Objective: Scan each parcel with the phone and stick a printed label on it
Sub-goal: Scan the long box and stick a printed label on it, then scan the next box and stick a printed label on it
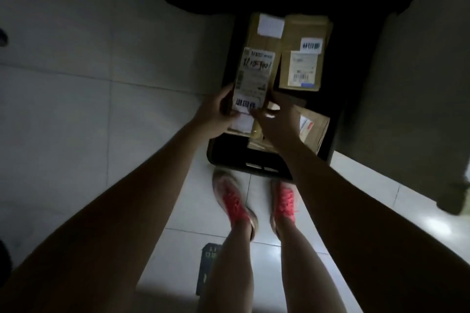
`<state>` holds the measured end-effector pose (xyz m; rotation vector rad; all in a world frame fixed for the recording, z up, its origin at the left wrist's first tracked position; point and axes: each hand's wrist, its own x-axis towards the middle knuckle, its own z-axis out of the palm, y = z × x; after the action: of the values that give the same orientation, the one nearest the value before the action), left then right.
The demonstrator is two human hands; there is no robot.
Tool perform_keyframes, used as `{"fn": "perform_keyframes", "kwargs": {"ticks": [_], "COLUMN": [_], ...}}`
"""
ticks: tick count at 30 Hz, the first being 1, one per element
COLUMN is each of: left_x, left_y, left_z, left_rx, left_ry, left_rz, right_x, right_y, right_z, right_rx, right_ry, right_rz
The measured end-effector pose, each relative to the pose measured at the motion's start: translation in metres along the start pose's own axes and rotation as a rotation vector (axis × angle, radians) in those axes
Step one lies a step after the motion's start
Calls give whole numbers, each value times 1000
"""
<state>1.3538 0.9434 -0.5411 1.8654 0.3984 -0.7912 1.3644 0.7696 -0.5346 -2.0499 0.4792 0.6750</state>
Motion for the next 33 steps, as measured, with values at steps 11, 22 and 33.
{"fn": "perform_keyframes", "kwargs": {"ticks": [11,22,33], "left_x": [55,37,-76], "left_y": [-61,-56,143], "left_z": [17,12,-47], "left_rx": [-212,198,968], "left_ry": [263,213,377], "left_rz": [-80,29,293], "right_x": [64,44,-49], "right_y": [22,33,-93], "right_z": [43,32,-118], "right_rx": [-224,-347,-822], "right_ry": [-3,39,98], "right_rz": [-59,-118,-335]}}
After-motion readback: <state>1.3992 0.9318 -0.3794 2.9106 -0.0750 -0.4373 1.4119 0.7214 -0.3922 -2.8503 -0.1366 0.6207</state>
